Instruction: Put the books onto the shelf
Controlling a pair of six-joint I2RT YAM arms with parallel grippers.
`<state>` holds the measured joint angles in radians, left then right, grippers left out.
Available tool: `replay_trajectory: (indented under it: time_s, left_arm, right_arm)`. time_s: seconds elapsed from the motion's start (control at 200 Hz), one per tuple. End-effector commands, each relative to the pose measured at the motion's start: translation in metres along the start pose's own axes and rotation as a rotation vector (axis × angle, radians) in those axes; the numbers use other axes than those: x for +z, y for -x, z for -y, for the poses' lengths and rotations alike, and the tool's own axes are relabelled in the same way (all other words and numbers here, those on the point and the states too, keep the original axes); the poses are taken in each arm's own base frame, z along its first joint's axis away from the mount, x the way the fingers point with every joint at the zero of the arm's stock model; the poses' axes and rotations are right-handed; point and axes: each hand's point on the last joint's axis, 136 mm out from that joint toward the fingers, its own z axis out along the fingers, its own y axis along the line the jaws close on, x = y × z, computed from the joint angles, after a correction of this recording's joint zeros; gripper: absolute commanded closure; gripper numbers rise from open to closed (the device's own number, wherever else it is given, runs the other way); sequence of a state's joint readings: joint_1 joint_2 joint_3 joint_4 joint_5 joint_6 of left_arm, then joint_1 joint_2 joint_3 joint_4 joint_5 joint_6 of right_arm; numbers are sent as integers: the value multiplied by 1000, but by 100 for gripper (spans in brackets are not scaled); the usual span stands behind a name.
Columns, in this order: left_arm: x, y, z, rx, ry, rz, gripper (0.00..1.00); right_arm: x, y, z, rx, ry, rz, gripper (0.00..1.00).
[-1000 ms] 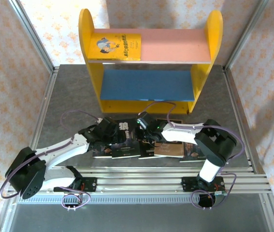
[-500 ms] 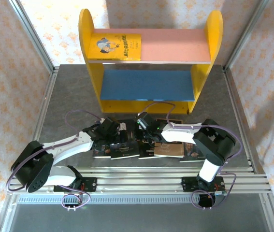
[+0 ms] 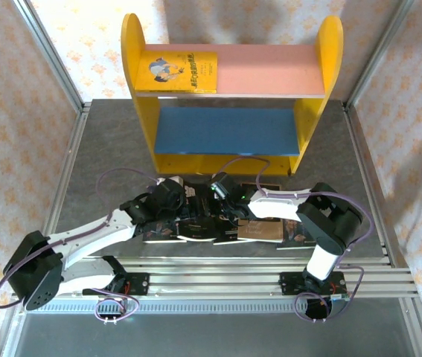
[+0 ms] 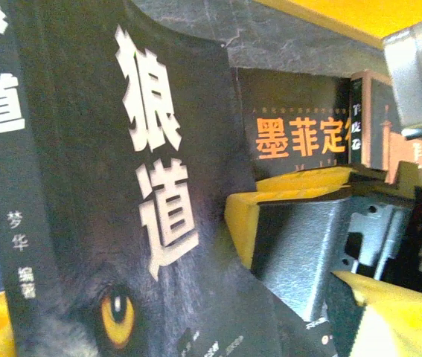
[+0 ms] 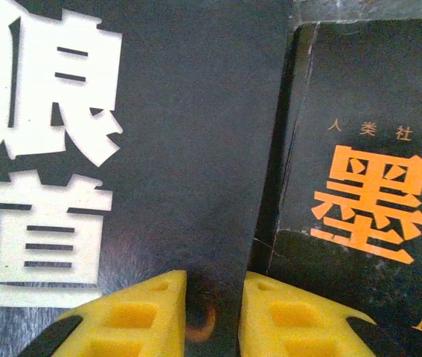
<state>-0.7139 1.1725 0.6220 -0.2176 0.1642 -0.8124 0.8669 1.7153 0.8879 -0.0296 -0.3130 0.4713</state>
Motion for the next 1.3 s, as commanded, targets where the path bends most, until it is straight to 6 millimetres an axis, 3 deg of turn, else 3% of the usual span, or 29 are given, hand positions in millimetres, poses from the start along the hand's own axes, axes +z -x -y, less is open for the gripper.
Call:
replay_trajectory:
  time_s: [0.0, 0.125, 0.551, 0.721, 0.841, 0.991, 1.146, 1.296]
  left_arm:
    - [-4, 11, 17, 35, -18, 23, 25]
    - [-5, 12, 8, 57, 42, 24, 38]
    - [-1, 18, 5, 94, 90, 32, 100]
    - [-14, 26, 14, 120, 65, 53, 100]
    - [-44, 41, 25, 160, 56, 99, 100]
    - [-102, 70, 48, 258, 50, 169, 100]
    - [-166, 101, 86, 331, -70, 300, 100]
    - [-239, 124, 133, 344, -295, 463, 100]
  right_arm:
    - [9, -26, 11, -13, -42, -102, 75]
    - [6, -24, 14, -6, -46, -102, 72]
    - [-6, -9, 15, 6, -39, -70, 56]
    - [-18, 1, 15, 4, -41, -45, 50]
    - [-41, 17, 10, -7, -32, 1, 46]
    - [-82, 44, -12, -12, 45, 96, 41]
    - [-130, 69, -33, -16, 120, 213, 36]
    - [-185, 86, -47, -21, 178, 345, 28]
